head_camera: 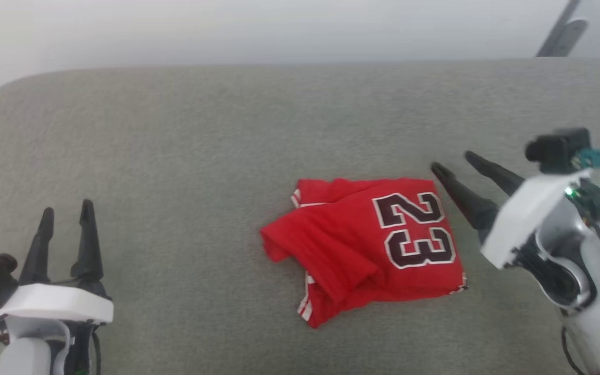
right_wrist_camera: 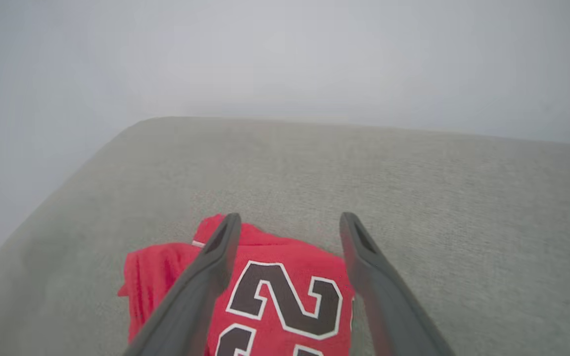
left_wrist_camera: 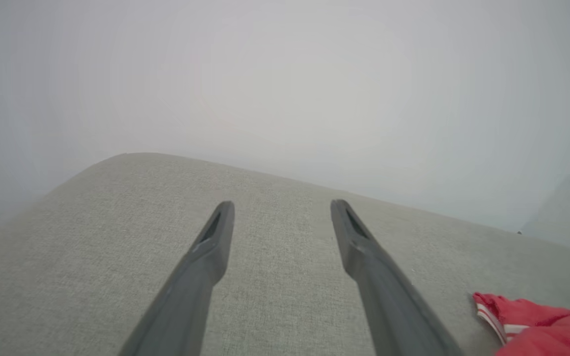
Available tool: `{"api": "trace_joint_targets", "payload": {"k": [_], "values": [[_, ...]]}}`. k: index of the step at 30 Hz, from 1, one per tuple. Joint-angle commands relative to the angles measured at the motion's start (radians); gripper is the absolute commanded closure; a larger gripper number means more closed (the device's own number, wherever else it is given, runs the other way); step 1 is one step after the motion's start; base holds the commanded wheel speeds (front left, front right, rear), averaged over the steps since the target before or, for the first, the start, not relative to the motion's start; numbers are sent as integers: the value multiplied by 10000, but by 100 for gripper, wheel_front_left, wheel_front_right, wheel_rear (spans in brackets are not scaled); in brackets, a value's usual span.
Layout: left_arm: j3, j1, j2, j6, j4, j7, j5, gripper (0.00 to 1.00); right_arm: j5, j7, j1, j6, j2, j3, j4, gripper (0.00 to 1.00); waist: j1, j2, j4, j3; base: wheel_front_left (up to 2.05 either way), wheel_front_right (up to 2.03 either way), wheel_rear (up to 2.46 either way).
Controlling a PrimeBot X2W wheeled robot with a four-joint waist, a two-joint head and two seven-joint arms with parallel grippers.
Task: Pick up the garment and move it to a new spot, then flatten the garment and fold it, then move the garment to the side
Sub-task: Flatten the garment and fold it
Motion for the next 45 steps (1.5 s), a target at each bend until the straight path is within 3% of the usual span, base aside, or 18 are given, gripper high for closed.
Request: {"api": "trace_joint_targets", "payload": {"k": [1, 9, 19, 26, 45], "values": [[37, 131, 56, -26, -28, -37, 94, 0, -72, -260, 252, 4, -58, -71, 47, 0, 0, 0, -257, -205, 0, 0, 0], [178, 712, 296, -28, 41, -37, 150, 0, -584, -2638, 1267, 3, -783, -456, 558, 0, 0, 0, -855, -737, 0, 0, 0], [462, 1409, 412, -28, 50, -37, 182, 0, -1115, -4889, 2111, 3, -900, -918, 1495, 0, 0, 0, -1083, -1166, 0, 0, 0], [621, 1699, 525, -27, 55, -37, 231, 0, -1358, -5559, 2528, 4, -751, -1307, 2084, 0, 0, 0, -1035, -1336, 0, 0, 0], [976, 2128, 375, -27, 30, -37, 408, 0, -2050, -5834, 3225, 4, -307, -2179, 2005, 0, 0, 0, -690, -1589, 0, 0, 0]]}}
